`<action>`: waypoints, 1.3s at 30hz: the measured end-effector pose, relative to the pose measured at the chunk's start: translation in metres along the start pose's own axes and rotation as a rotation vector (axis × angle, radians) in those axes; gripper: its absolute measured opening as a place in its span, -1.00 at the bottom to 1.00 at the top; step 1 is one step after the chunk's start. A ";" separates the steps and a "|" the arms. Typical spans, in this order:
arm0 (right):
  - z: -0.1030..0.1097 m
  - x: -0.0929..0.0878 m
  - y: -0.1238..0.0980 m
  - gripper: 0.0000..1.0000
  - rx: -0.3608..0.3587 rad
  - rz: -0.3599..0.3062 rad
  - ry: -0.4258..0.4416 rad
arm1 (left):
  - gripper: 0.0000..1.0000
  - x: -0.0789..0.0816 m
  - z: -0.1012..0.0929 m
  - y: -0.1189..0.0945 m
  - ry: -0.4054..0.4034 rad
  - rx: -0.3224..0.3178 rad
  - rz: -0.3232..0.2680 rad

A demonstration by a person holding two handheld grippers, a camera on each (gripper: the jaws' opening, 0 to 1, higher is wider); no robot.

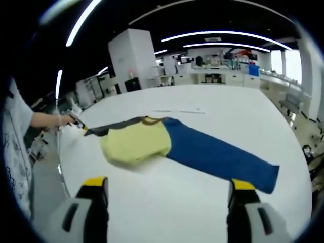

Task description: Fold the garment on the visible template until the final outline fits inside the template.

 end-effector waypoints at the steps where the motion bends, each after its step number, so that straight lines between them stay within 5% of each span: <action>1: 0.000 0.000 0.000 0.99 -0.001 0.000 -0.001 | -1.00 0.000 0.000 0.000 0.006 0.006 0.001; 12: -0.002 -0.007 -0.006 0.99 -0.008 0.001 0.009 | -0.96 -0.001 0.000 -0.002 0.047 0.027 -0.031; 20: -0.001 -0.006 -0.006 0.98 -0.008 -0.009 0.008 | -0.15 -0.007 0.005 -0.013 0.067 0.032 -0.085; 27: 0.001 -0.003 -0.002 0.98 0.008 -0.021 0.004 | 0.27 -0.015 0.004 -0.017 0.077 0.014 -0.112; 32: 0.004 0.000 -0.002 0.98 0.013 -0.030 -0.003 | 0.31 -0.018 -0.011 -0.025 0.096 -0.034 -0.171; 39: 0.004 0.001 -0.004 0.96 0.014 -0.038 -0.002 | 0.18 -0.028 -0.017 -0.028 0.120 -0.039 -0.168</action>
Point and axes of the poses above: the point that each gripper's makers call its tool centre point, and the gripper's own axes: y roughly forward along the fingers, z roughly to its left, x roughly out of its top, the point moved 5 cm from there along -y, roughly backward along the fingers, and after that the axes turned 11 degrees about z, right-handed, at the moved point
